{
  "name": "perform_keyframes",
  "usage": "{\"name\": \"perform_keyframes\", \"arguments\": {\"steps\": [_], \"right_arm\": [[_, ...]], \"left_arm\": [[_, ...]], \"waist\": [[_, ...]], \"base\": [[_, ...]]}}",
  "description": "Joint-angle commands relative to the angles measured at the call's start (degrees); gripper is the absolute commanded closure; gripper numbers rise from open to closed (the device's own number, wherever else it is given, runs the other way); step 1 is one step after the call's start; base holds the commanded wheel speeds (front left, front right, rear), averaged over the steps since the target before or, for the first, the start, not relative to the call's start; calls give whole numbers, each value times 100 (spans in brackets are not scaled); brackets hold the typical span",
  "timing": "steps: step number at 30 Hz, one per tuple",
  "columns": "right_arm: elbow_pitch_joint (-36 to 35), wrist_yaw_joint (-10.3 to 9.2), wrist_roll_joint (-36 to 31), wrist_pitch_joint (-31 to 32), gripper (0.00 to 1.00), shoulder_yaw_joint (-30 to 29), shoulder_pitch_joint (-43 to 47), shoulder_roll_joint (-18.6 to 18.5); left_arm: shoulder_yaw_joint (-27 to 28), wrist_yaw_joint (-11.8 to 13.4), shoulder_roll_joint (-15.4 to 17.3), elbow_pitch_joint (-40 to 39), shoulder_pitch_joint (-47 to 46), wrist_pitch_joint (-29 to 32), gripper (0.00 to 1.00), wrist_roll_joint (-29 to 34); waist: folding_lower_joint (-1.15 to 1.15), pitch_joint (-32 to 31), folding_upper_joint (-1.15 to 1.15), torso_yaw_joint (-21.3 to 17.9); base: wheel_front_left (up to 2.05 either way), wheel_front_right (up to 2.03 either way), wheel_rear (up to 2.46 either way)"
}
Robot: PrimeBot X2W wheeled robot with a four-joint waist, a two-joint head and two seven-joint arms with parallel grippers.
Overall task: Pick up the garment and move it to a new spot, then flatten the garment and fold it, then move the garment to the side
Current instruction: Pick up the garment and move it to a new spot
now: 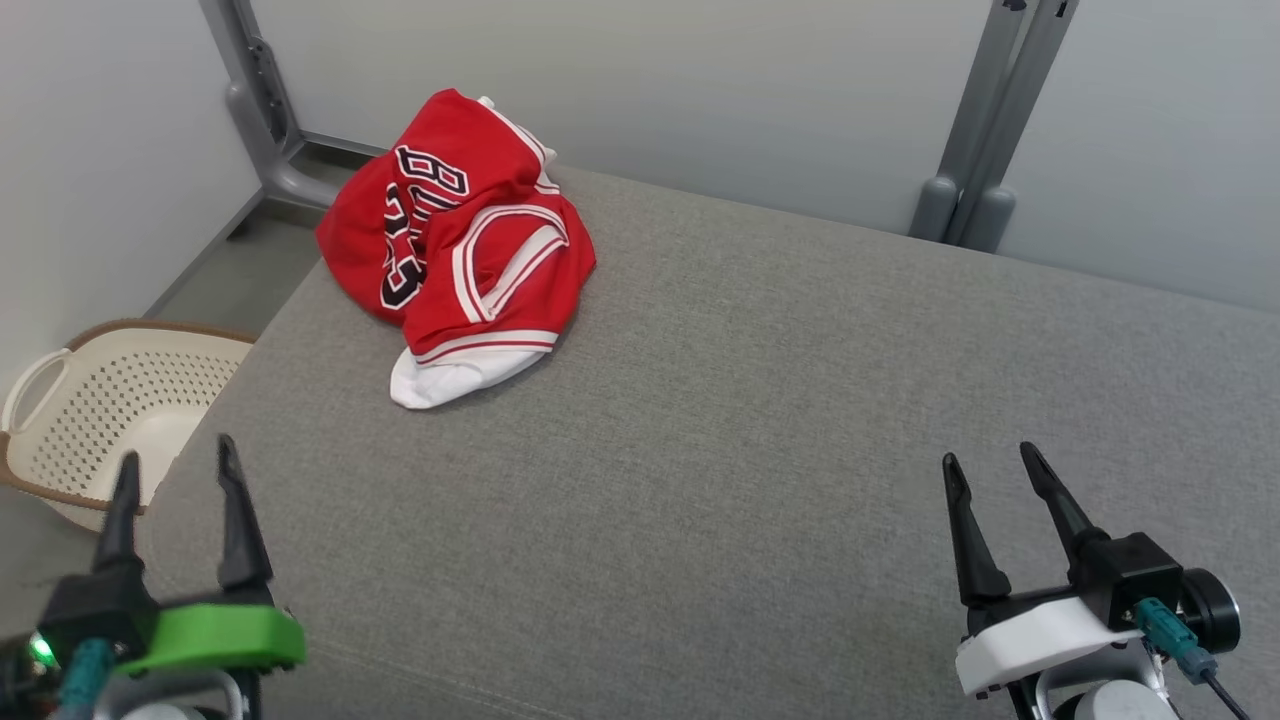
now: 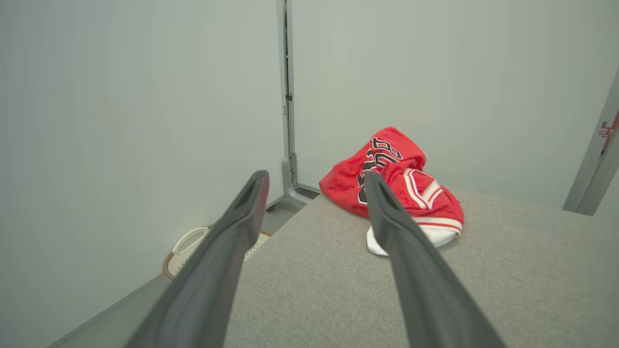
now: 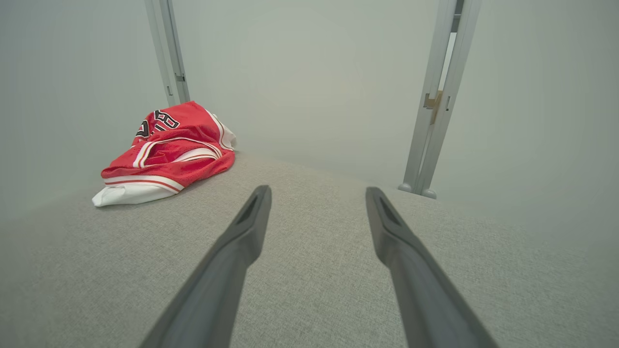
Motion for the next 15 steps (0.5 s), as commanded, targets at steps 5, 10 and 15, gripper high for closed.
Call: {"name": "perform_keyframes", "arguments": {"steps": [5,10,15], "right_arm": [[-254,-2,-280,-18,0,-138,-296,-25],[-354,-2,-556,-18,0,-179,-596,-27],[-413,-2,-770,-18,0,-174,-878,-27]], "left_arm": [[225,-181,533,-82,-1290,33,0,-53],[107,-434,1025,357,-2686,480,0,-25],[-93,-637,1145,1288,-3946,1213,0,-239]], "waist": [[0,630,0,-475],[0,1184,0,-775],[0,1679,0,-1052]], "base": [[0,0,0],[0,0,0],[0,0,0]]}}
